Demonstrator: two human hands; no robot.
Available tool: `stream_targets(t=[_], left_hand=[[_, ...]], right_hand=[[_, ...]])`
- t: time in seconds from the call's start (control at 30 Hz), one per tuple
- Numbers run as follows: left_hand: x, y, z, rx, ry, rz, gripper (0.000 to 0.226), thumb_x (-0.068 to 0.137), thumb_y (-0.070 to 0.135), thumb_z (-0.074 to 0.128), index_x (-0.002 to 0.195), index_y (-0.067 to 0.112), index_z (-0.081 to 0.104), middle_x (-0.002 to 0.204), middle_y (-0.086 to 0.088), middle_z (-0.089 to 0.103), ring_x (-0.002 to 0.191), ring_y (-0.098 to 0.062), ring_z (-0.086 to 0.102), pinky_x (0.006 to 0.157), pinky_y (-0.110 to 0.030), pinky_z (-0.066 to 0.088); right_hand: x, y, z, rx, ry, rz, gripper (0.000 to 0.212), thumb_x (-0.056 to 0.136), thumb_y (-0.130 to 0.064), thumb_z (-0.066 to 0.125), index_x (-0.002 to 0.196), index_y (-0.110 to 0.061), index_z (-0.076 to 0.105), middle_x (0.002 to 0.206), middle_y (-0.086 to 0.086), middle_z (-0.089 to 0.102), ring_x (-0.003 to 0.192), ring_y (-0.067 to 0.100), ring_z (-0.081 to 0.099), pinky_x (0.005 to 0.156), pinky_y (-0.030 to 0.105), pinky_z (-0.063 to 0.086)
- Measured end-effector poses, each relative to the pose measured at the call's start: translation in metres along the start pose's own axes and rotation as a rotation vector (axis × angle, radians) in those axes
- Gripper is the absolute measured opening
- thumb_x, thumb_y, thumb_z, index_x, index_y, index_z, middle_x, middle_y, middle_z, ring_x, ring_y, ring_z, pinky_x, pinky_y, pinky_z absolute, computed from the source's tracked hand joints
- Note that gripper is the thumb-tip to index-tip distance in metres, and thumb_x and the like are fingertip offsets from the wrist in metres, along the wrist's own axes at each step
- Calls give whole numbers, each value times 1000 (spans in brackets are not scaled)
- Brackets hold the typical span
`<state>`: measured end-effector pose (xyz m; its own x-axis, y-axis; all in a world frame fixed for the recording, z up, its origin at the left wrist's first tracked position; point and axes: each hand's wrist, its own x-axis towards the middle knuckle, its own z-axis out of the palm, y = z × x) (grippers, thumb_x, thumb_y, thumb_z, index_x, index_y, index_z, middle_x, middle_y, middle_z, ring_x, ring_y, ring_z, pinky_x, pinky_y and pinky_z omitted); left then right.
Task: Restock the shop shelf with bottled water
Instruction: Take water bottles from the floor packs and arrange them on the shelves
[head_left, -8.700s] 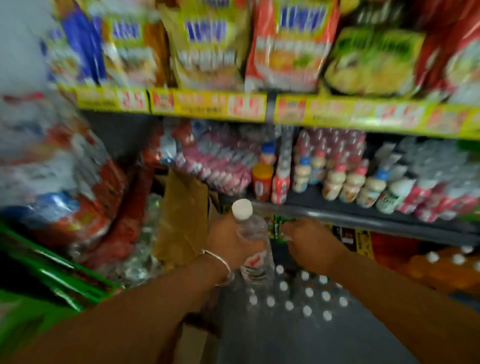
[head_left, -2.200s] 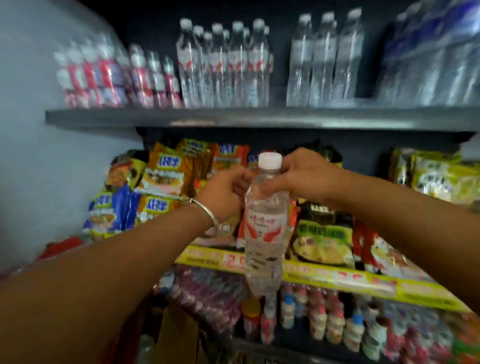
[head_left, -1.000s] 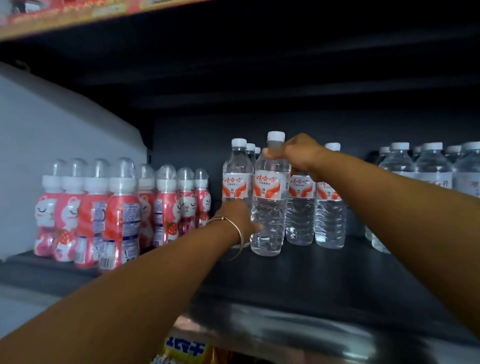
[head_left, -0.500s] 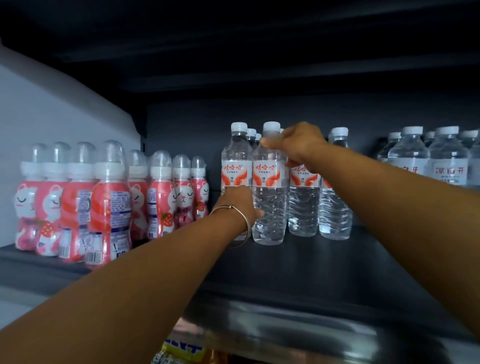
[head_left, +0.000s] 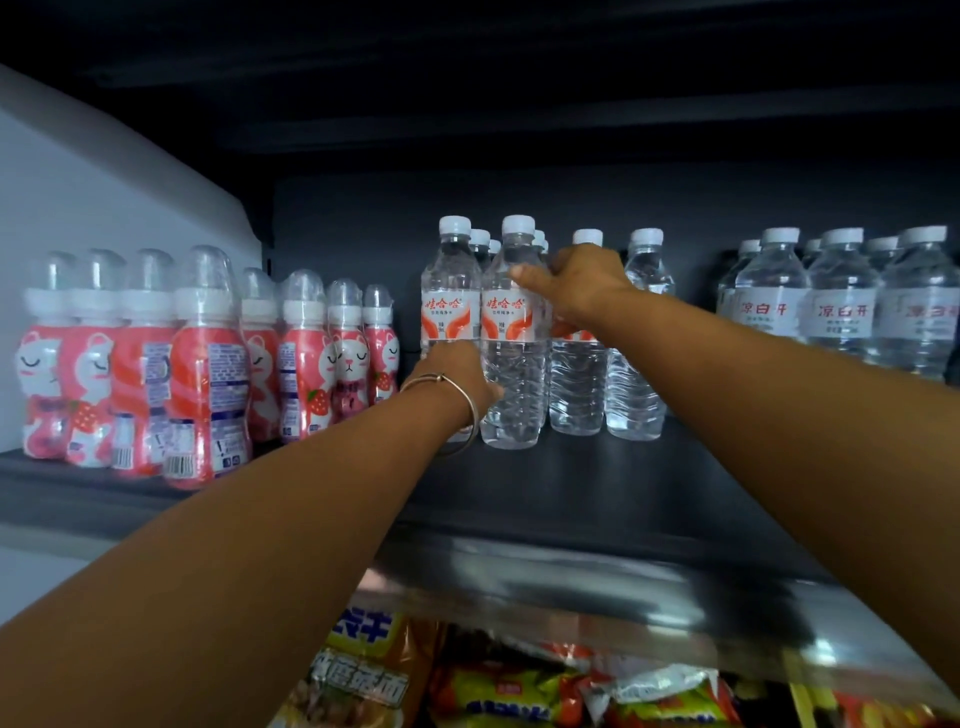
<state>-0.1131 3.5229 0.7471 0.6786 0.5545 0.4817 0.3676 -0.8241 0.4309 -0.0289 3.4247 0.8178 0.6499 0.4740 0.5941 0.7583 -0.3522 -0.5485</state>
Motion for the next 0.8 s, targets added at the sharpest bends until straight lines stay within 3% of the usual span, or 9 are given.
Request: stream_targets(t=[0.07,0.13,0.23,0.33,0.4,0.5,0.67,0.8], left_hand=[[-7,7,-4,38,-1,4,33,85,29,64,102,2,62,106,-16,65,99,-30,61,78,-32,47],[-19,17,-9,68,10,21,32,86,29,63,103,2,61,107,-16,64,101,-30,60,78,-32,46],[-47,36,-17,67,70,45,30,88,24,59,107,2,58,111,-17,62,103,-32,58,83,-35,47],[-85,55,-25,91,138,85,28,88,16,57,113,3,54,115,-18,59,106,-35,56,88,-40,47],[-115,67,-27,124,186,112,32,86,12,57,117,5,52,118,-18,57,108,-36,54,92,-43,47],[-172,83,-20,161,233,146,39,84,10,58,122,7,48,126,-15,50,116,-35,48,98,-46,42],[-281,105,30,257,143,152,44,85,20,56,126,13,41,130,-11,42,122,-31,39,98,-40,31],[-348,109,94,237,53,89,47,85,20,56,129,15,38,133,-10,37,123,-32,37,101,-44,30]], right_hand=[[-13,3,-8,-80,-16,-34,53,88,-49,54,110,-1,60,95,15,67,82,25,67,83,34,53],[-30,6,-17,-180,-27,-97,53,90,-47,53,122,-4,55,112,15,63,101,27,62,82,29,45],[-61,12,-35,-286,-62,-192,50,93,-37,54,135,-11,47,133,13,53,121,28,50,94,30,40],[-101,18,-55,-362,-71,-249,44,94,-24,54,135,-13,47,136,15,51,122,32,49,102,36,40],[-135,21,-71,-451,-45,-293,39,93,-16,50,132,-11,49,132,17,54,120,35,49,99,41,43],[-198,35,-91,-576,6,-372,41,88,-6,49,128,-12,51,125,13,57,117,34,48,93,37,41],[-314,84,-107,-634,-57,-369,40,89,-12,53,128,-14,50,137,7,42,125,29,33,95,38,30],[-390,145,-93,-651,-111,-363,43,86,-12,51,129,-13,50,140,8,42,123,31,38,94,39,33]])
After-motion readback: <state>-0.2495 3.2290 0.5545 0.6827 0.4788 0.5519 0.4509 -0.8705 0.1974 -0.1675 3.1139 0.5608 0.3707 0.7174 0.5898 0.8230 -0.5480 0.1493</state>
